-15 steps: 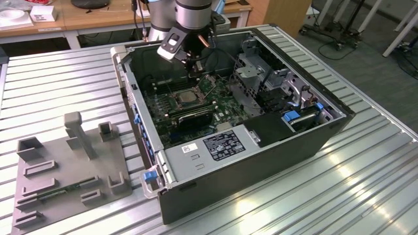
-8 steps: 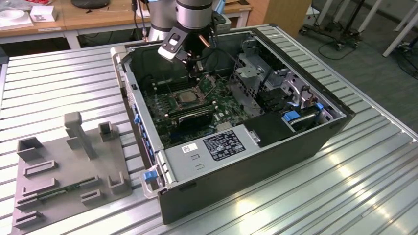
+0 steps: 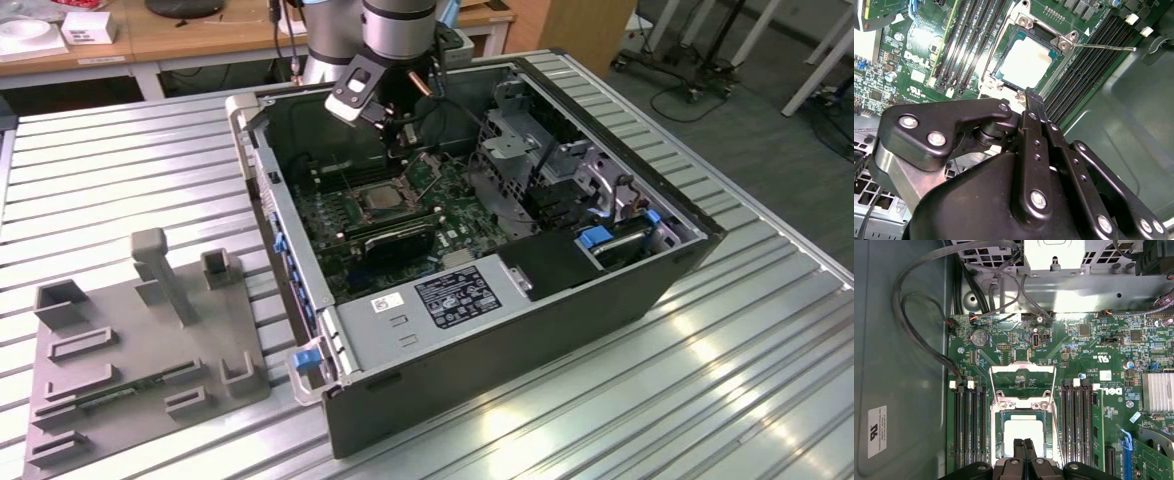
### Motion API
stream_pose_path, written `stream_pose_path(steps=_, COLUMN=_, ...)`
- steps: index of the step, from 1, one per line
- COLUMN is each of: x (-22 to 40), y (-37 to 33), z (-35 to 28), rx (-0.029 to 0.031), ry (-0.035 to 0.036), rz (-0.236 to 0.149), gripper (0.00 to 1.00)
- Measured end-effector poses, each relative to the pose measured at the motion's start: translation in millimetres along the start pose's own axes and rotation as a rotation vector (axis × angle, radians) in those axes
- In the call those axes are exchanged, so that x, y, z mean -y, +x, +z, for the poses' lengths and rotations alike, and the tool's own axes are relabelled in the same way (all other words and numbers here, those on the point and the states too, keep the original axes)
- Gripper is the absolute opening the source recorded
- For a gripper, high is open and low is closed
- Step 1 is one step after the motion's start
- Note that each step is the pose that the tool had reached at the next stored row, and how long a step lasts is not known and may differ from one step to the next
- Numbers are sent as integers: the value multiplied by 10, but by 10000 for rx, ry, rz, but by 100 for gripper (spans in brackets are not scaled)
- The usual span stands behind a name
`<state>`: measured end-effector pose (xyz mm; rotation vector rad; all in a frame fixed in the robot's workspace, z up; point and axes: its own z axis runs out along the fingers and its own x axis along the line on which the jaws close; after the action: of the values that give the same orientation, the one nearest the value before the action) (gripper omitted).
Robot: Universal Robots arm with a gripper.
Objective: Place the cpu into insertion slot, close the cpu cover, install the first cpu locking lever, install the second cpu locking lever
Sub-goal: 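Close the cpu cover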
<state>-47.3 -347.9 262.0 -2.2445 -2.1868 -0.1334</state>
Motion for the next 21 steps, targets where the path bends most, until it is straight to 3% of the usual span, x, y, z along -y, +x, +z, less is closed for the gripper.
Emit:
stream_pose_path(steps=4, x=-8, y=0, z=0, rx=0, ry=0, rz=-2, gripper=11)
stream_pose_path(steps=8, x=-59, y=2, z=3, rx=0, ry=1, rz=-1, gripper=11)
stream_pose_path(steps=21, x=-338, y=8, z=20, rx=0, ry=0, rz=0, gripper=11)
